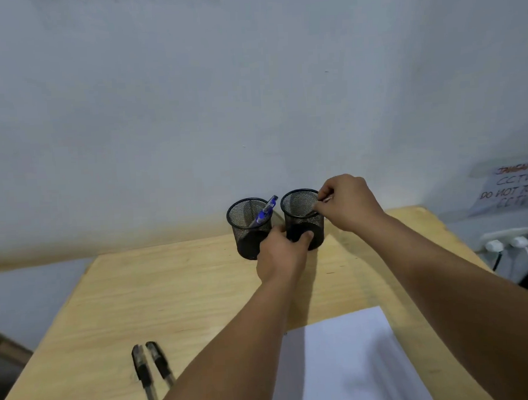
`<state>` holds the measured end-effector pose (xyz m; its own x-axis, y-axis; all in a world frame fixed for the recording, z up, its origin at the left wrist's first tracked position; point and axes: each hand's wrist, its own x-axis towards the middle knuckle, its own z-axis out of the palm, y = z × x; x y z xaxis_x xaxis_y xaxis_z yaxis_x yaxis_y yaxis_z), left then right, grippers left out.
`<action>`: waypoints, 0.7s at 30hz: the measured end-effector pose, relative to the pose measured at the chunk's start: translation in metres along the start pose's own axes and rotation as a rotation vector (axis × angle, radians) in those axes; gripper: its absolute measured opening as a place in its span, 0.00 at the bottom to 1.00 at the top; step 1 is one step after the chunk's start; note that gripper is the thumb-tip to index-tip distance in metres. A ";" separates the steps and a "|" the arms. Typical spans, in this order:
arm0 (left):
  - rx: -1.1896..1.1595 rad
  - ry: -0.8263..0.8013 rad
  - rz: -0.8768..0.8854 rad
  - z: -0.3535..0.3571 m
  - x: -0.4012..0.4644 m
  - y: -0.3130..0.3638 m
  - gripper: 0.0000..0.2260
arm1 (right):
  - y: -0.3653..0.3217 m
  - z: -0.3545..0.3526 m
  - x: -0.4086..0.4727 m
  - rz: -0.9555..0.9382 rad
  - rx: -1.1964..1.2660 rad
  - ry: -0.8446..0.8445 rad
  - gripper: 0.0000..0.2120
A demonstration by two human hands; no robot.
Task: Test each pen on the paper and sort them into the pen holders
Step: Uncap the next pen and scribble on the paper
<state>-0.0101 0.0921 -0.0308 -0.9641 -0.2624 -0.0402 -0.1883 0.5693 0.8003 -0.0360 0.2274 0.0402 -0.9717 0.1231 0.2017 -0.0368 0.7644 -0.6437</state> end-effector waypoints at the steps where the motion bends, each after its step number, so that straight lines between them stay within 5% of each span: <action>1: 0.002 0.001 0.004 -0.001 0.001 -0.001 0.24 | 0.001 0.000 -0.001 -0.014 -0.005 0.005 0.09; 5: -0.008 -0.041 0.042 -0.009 -0.004 -0.005 0.23 | 0.005 -0.002 -0.018 -0.090 -0.071 0.114 0.18; 10: 0.044 -0.116 0.145 -0.042 -0.030 -0.023 0.16 | 0.004 0.004 -0.071 -0.198 0.025 0.275 0.07; 21: 0.372 -0.118 0.196 -0.179 -0.065 -0.115 0.08 | -0.059 0.076 -0.191 -0.185 0.162 -0.325 0.05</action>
<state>0.1074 -0.0956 -0.0132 -0.9991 -0.0429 0.0058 -0.0332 0.8472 0.5302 0.1341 0.1104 -0.0166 -0.9674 -0.2337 0.0978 -0.2290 0.6418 -0.7319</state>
